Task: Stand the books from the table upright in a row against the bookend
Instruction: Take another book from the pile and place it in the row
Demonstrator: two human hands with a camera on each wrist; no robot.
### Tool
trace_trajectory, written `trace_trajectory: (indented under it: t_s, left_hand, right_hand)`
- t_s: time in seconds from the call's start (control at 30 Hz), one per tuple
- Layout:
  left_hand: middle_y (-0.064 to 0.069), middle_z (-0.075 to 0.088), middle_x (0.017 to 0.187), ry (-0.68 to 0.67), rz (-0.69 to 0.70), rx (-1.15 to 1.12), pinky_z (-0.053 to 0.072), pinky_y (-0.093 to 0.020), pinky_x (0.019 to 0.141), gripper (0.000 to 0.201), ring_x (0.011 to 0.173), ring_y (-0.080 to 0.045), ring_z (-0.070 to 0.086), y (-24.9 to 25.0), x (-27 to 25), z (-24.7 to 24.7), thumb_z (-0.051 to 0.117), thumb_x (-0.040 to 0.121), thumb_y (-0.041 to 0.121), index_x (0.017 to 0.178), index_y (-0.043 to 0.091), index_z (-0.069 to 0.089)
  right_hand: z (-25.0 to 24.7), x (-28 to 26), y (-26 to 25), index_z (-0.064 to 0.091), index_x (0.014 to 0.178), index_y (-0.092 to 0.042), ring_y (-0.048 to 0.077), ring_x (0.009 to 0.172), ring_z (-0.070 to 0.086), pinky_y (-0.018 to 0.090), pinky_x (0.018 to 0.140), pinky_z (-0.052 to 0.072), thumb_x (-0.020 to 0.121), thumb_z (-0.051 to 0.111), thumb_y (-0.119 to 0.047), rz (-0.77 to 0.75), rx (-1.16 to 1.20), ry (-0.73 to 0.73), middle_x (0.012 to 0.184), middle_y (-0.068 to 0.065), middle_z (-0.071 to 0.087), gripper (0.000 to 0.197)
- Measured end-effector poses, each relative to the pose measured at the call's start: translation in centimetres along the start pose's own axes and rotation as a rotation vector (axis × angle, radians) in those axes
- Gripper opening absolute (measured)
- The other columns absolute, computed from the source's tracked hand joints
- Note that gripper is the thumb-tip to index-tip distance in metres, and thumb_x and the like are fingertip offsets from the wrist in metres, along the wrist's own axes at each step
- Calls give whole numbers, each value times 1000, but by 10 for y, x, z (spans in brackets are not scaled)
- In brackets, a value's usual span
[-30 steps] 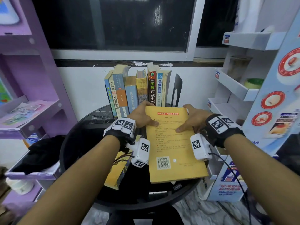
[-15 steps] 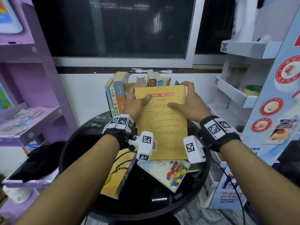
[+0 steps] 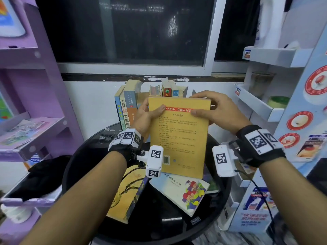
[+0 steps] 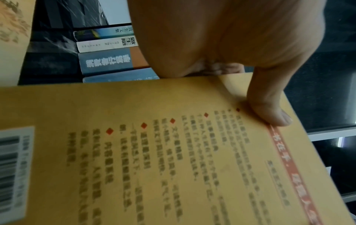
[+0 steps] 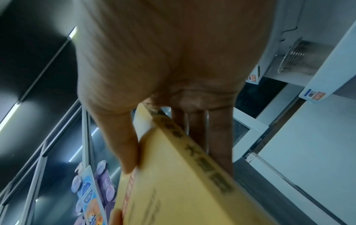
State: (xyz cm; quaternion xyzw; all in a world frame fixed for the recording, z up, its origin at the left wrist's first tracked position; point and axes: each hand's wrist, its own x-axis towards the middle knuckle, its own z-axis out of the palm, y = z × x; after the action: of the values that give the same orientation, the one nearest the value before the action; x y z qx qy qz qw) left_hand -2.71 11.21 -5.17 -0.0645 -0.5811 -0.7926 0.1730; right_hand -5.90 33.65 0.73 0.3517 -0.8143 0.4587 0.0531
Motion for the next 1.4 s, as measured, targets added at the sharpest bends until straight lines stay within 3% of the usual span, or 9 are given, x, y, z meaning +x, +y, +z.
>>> trace_trajectory:
  t_s: [0.27, 0.57, 0.73, 0.83, 0.9, 1.07, 1.2, 1.27, 1.4]
  left_hand:
    - [-6, 73, 99, -72, -30, 7, 57, -34, 74, 36, 93, -24, 70, 2, -1, -2, 63, 86, 7, 121, 13, 54]
    - [-10, 70, 108, -78, -37, 84, 55, -38, 79, 52, 98, -27, 68, 3, 1, 4, 69, 81, 19, 129, 9, 51]
    - [-5, 64, 113, -16, 51, 251, 51, -28, 78, 48, 103, -19, 64, 12, 9, 6, 72, 80, 20, 125, 19, 55]
    - [-3, 60, 107, 20, 135, 321, 51, -18, 75, 46, 102, -13, 60, 17, 15, 6, 67, 85, 9, 128, 14, 53]
    - [0, 59, 106, 46, 178, 379, 50, -22, 82, 44, 103, -13, 58, 19, 21, 5, 67, 84, 6, 125, 14, 55]
    - [2, 58, 123, 53, 255, 701, 46, -39, 101, 39, 117, -11, 51, 22, 35, 7, 66, 87, 18, 125, 22, 58]
    - [0, 54, 130, 9, 321, 1003, 41, -47, 104, 45, 121, -18, 51, 26, 47, 14, 64, 84, 34, 128, 27, 56]
    - [-2, 52, 134, 9, 350, 1167, 36, -40, 106, 46, 124, -20, 46, 27, 51, 21, 63, 88, 33, 132, 24, 52]
    - [0, 49, 138, -4, 364, 1393, 35, -41, 105, 52, 127, -20, 43, 23, 66, 27, 61, 87, 41, 135, 27, 48]
  right_hand:
    - [-7, 8, -31, 50, 122, -52, 6, 87, 64, 15, 54, 53, 80, 75, -29, 72, -139, -284, 108, -22, 54, 53]
    - [-3, 4, -37, 49, 137, -35, 11, 101, 58, 17, 72, 49, 87, 69, -25, 37, -272, -215, 119, -10, 54, 54]
    - [-14, -1, -41, 54, 133, -33, 7, 96, 62, 22, 73, 55, 86, 70, -25, 59, -265, -169, 117, -9, 60, 51]
    - [-26, -3, -46, 57, 130, -36, 6, 90, 67, 29, 75, 59, 85, 71, -26, 83, -279, -158, 111, -10, 65, 48]
    - [-34, -5, -47, 58, 127, -37, 7, 87, 68, 30, 72, 59, 85, 71, -26, 102, -294, -151, 108, -11, 66, 45]
    - [-44, -5, -44, 57, 129, -34, 0, 79, 63, 15, 55, 47, 86, 71, -27, 141, -378, -70, 107, -8, 65, 46]
    - [-49, 1, -37, 55, 134, -28, 4, 79, 65, 17, 54, 49, 86, 71, -26, 177, -394, -24, 112, -4, 66, 51]
    - [-49, 4, -35, 54, 135, -26, 9, 82, 66, 19, 54, 50, 86, 71, -26, 190, -419, 5, 118, -2, 64, 53]
    - [-46, 11, -27, 53, 136, -23, 21, 97, 63, 28, 68, 54, 86, 70, -26, 202, -472, 83, 129, 2, 59, 53]
